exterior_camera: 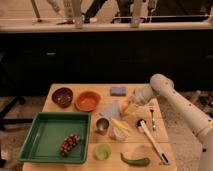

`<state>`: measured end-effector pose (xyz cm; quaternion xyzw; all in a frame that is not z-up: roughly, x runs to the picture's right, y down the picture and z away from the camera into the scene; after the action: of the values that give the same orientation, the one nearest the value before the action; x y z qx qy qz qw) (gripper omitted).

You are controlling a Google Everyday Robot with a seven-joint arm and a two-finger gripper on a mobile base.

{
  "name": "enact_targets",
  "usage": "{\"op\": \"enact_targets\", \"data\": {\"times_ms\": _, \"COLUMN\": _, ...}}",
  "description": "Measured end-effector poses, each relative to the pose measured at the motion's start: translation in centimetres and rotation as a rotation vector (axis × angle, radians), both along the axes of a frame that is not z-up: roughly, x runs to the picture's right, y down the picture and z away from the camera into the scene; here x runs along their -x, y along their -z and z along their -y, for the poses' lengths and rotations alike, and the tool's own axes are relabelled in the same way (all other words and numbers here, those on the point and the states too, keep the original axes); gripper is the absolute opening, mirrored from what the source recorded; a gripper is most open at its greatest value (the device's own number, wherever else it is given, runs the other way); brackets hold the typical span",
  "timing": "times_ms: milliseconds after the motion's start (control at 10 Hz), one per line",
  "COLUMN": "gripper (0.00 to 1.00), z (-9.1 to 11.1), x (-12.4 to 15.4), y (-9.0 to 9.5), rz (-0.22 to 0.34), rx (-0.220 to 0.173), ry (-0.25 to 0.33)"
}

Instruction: Place apple in red bowl

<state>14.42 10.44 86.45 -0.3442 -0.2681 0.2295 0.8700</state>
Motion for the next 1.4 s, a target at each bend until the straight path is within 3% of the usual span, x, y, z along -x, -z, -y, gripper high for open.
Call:
{"op": "enact_targets", "data": {"times_ms": 600, "gripper": 0.00, "z": 3.5, "x": 1.4, "y": 3.3, "rz": 0.099, "rx": -0.071, "ry": -0.043}}
{"op": "enact_targets", "data": {"times_ms": 1100, "gripper": 0.00, "z": 5.7, "x": 4.7, "y": 5.6, "rz": 0.161, "rx": -0.122, "ry": -0.021}}
{"op": "enact_targets", "data": {"times_ms": 1400, "gripper": 0.00, "z": 6.6, "x": 7.1, "y": 6.6, "rz": 0.202, "rx": -0.133, "ry": 0.002}}
